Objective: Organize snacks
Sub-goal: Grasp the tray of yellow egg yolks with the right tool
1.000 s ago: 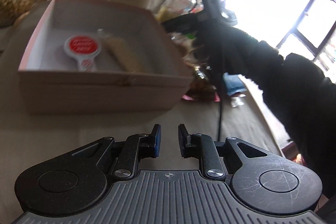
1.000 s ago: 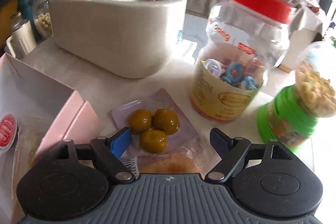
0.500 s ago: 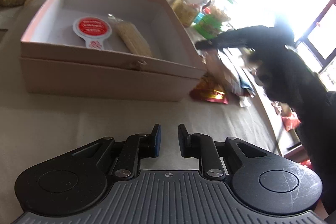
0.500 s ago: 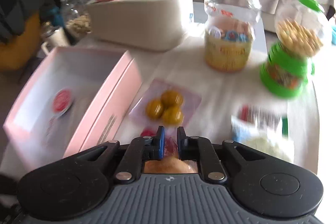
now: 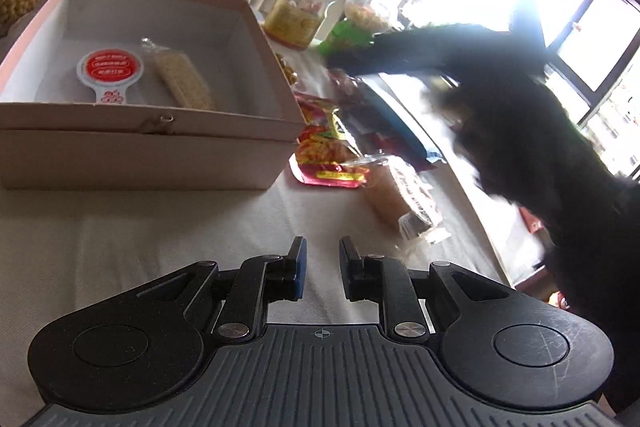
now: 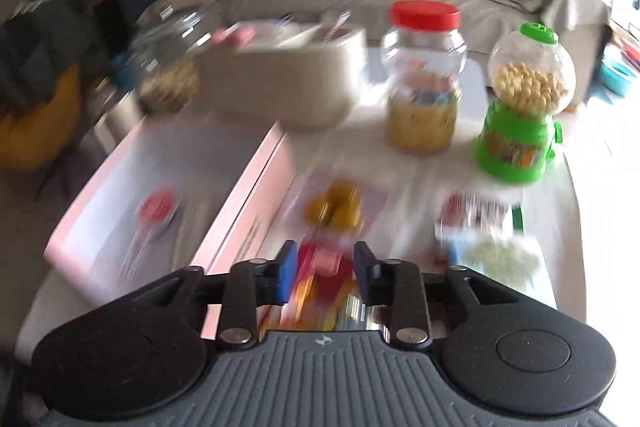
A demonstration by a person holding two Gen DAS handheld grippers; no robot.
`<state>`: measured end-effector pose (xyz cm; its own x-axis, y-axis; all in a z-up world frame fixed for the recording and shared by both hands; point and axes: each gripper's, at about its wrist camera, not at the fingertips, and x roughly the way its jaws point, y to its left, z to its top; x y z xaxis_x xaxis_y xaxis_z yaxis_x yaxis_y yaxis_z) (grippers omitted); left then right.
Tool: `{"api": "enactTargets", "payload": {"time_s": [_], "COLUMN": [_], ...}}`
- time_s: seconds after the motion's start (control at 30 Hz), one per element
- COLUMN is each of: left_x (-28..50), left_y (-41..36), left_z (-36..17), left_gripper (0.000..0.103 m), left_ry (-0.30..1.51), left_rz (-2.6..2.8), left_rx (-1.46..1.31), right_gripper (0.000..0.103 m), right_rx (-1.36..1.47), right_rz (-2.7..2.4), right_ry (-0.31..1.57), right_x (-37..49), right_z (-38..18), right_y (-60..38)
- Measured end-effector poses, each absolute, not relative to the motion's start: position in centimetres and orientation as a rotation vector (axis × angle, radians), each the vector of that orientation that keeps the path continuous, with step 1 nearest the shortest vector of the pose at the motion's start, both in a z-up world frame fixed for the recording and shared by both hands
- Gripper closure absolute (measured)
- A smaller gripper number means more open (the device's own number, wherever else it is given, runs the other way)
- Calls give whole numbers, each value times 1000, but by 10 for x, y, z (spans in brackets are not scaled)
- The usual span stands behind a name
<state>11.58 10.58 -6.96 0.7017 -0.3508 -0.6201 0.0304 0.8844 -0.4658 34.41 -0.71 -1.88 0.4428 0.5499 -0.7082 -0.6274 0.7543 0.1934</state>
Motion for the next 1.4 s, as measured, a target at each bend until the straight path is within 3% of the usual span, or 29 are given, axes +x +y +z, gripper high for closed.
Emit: {"api": "enactTargets", "payload": {"time_s": [0.1,0.2,0.27,0.37,0.5,0.93,1.17,1.4], "left_x": [111,109,106,106,110,100,76,56], "left_y": [112,117,125,135,138,133,129,129], "left_z": [-69,-69,-70,-75,-80,-78,-67,-56], "left_gripper": [83,83,83,83,83,83,83,83], "left_ry": [766,762,756,752,758,748,720,688], "left_rz": [-203,-177,-157,-129,-116,-115,-85,-52], "left_rx": [-455,-473,-484,-515,-545,-526,-495,-475], "right_gripper": [47,45,37,37,44,47,45,40], "right_rx": [-13,-63,-113,-185,-367,-222,-261,-320], "right_rz": [671,638,643,693,710,854,983,1027], "right_ry": [907,950,941,932,870,707,801,770], "right_x": [385,406,404,393,365,259,187,126], "right_z": [-36,-56,-65,-66,-62,18,-7,-40], "right_y": [15,39,48,53,56,-36,-40,-44]}}
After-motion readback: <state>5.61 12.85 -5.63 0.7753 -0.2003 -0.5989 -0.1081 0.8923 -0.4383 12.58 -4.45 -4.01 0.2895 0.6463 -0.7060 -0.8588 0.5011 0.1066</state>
